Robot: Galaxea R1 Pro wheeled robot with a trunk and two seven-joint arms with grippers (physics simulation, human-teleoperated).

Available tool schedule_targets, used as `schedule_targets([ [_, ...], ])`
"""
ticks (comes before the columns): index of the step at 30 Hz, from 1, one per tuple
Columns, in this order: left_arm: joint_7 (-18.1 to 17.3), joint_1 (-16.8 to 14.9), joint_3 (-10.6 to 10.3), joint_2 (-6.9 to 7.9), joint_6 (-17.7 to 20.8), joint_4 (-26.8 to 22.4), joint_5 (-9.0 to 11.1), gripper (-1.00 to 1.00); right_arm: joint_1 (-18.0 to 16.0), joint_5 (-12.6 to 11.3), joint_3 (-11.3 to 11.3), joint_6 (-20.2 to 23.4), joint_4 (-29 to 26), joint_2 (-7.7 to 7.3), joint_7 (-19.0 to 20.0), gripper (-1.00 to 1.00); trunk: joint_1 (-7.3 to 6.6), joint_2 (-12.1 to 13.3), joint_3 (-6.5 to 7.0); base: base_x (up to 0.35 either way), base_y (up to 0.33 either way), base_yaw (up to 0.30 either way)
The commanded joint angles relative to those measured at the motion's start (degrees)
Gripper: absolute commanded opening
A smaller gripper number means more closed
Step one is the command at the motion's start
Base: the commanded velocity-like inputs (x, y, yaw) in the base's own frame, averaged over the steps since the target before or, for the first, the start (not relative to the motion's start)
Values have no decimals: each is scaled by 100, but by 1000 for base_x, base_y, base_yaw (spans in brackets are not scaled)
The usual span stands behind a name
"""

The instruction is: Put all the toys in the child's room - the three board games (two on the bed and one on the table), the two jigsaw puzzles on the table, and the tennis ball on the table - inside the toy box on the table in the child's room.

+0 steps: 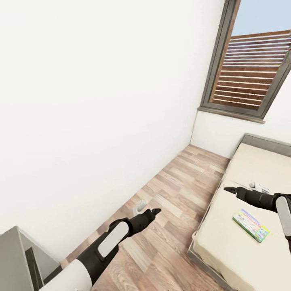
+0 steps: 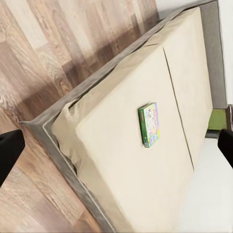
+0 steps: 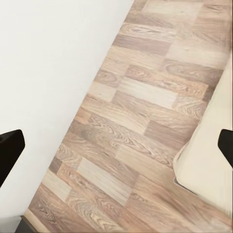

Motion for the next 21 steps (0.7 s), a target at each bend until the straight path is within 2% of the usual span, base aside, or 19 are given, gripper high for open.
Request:
schedule_targets([
  [1,47,-5,-6,2,5,-10,61,100,-7,54,-9,23,-2,1,59,100,4,-12,-10,0,0,-293],
  [10,46,49,173,90,4,1,69,100,-14,50,19,23,19,42,79,100,4,-12,9,0,0,-293],
  [11,41,92,296,137,6,4,71,100,-13,50,26,23,23,111,90,100,4,-12,11,0,0,-293],
  [14,39,112,381,159,12,6,70,100,-13,51,29,23,24,156,96,100,4,-12,17,0,0,-293],
  [21,36,135,477,183,18,6,65,100,-10,55,32,23,25,200,103,100,4,-12,26,0,0,-293],
])
